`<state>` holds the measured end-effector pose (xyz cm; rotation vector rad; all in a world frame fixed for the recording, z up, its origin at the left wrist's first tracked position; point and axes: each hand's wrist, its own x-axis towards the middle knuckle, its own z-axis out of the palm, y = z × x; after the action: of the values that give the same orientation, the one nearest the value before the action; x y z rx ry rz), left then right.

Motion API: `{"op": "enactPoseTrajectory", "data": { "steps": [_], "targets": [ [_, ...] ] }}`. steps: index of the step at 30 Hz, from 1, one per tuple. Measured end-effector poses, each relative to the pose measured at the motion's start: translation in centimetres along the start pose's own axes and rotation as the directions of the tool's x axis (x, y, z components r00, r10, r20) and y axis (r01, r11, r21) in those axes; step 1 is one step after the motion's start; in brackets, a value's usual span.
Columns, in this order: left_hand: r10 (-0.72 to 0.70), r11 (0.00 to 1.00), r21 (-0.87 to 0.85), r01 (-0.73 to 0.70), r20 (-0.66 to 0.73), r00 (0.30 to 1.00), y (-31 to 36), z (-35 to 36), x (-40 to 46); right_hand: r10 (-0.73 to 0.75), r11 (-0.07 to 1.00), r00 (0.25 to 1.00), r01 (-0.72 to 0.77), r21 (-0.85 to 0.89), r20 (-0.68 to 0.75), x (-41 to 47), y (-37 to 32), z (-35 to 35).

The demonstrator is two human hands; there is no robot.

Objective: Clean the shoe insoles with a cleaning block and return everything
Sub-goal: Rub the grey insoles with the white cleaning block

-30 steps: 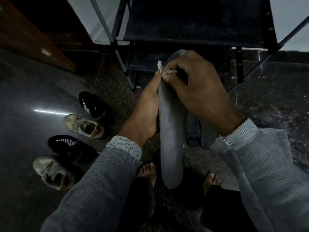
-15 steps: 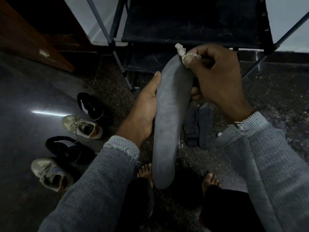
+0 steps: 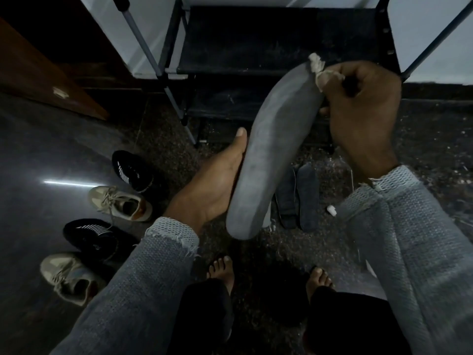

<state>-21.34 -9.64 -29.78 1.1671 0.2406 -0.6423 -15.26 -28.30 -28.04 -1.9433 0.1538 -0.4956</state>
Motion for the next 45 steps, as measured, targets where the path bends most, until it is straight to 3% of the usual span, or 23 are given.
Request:
{"op": "enactPoseTrajectory", "data": {
  "steps": [4,9,13,19,25,29,34,39,45],
  "targets": [
    [0.067,0.989,0.132,-0.061,-0.041,0.997,-0.7,-0.4,0.1,-0.016,0.998,0.998,0.012,-0.055,-0.069,0.8,1.1,-1.3],
    [0.164,0.938,0.316,-0.141,-0.048,0.985,-1.4,-1.1,0.3,-0.004,0.999,0.999,0.003,-0.033,-0.034,0.8,2.1,-1.2],
    [0.195,0.930,0.336,-0.149,-0.107,0.975,-1.8,-1.5,0.8,0.036,0.999,0.998,-0.038,0.038,0.061,0.4,2.3,-0.5],
    [0.252,0.950,0.256,-0.178,-0.296,0.921,-2.1,-2.1,1.6,0.179,0.964,0.941,-0.226,0.138,0.286,-2.6,1.9,1.8],
    [0.196,0.975,0.182,-0.124,-0.461,0.865,-3.3,-3.4,2.3,0.190,0.969,0.828,-0.243,0.033,0.527,-6.0,2.9,4.5],
    [0.138,0.987,0.147,-0.072,-0.512,0.848,-4.3,-4.5,3.2,0.218,0.970,0.824,-0.243,-0.022,0.523,-6.4,3.9,6.0],
    [0.024,0.996,0.086,0.013,-0.419,0.908,-5.1,-5.5,4.0,0.303,0.939,0.806,-0.345,-0.013,0.508,-5.8,6.1,6.6],
    [0.009,0.982,0.175,0.066,-0.399,0.917,-6.9,-7.0,5.2,0.365,0.918,0.755,-0.389,-0.076,0.544,-5.8,9.1,7.6],
    [-0.007,0.958,0.249,0.144,-0.480,0.877,-10.0,-9.9,8.6,0.458,0.878,0.705,-0.454,-0.152,0.542,-7.1,14.0,10.7]
  ]
}}
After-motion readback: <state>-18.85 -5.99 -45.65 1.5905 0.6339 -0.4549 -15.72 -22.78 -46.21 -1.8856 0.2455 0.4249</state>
